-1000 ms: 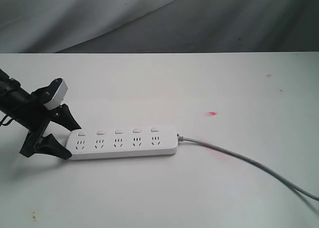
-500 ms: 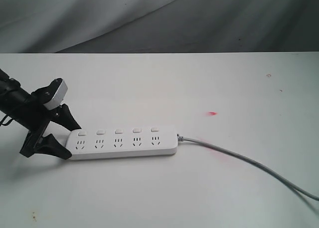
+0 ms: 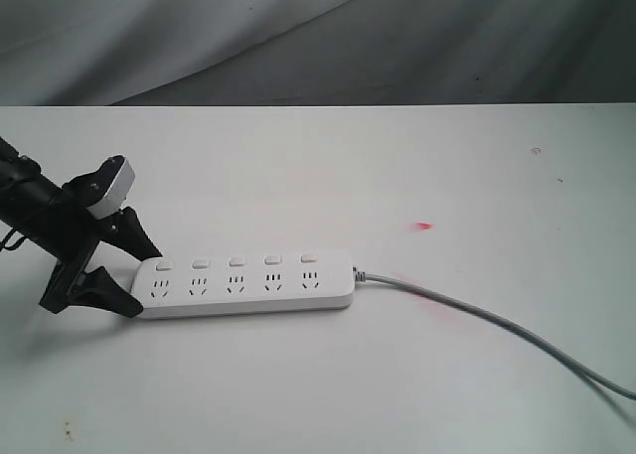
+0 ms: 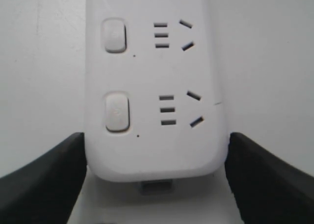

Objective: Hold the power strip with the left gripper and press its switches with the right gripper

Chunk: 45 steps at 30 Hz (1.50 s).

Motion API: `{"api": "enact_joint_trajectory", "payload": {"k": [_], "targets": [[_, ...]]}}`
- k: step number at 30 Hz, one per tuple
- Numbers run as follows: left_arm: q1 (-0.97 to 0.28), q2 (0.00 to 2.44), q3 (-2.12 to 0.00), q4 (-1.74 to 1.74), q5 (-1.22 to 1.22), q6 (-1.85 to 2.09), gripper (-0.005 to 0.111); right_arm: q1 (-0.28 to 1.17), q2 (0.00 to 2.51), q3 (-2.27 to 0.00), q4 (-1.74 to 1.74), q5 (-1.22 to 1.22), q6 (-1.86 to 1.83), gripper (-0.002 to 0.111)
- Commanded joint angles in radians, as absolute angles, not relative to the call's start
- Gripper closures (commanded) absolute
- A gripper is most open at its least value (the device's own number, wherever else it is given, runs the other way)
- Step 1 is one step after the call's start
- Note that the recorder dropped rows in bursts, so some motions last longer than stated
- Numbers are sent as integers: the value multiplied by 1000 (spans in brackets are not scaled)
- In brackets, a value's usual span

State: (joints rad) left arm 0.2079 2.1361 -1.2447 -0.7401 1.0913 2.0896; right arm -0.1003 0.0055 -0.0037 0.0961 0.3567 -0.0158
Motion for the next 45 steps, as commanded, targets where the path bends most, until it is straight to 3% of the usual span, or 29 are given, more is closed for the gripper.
{"api": "enact_joint_trajectory", "payload": {"k": [1, 5, 23, 26, 29, 31, 33, 37, 41, 45], "targets": [[205, 2136, -1251, -751, 1100, 2094, 70, -108, 0, 0, 88, 341, -15, 108], [205, 2136, -1251, -751, 1100, 2094, 70, -108, 0, 0, 74, 303, -22, 108], [205, 2136, -1251, -751, 1100, 2094, 70, -108, 0, 0, 95, -553, -13, 108], [205, 2136, -1251, -751, 1100, 2094, 70, -108, 0, -8, 338, -760, 214, 108], [205, 2136, -1251, -751, 1100, 2094, 70, -108, 0, -79, 449, -555, 137, 108], [205, 2136, -1251, -751, 1100, 2094, 70, -108, 15, -167, 455, -283, 47, 108], [205, 2136, -1251, -751, 1100, 2094, 70, -108, 101, -213, 455, -245, 45, 108], [205, 2136, -1251, -751, 1100, 2094, 70, -108, 478, -412, 428, -194, -39, 108], [205, 2136, -1251, -751, 1100, 2094, 70, -108, 864, -770, 288, 137, -41, 108], [205, 2136, -1251, -751, 1100, 2094, 70, -102, 1090, -1079, 317, 467, -239, 108]]}}
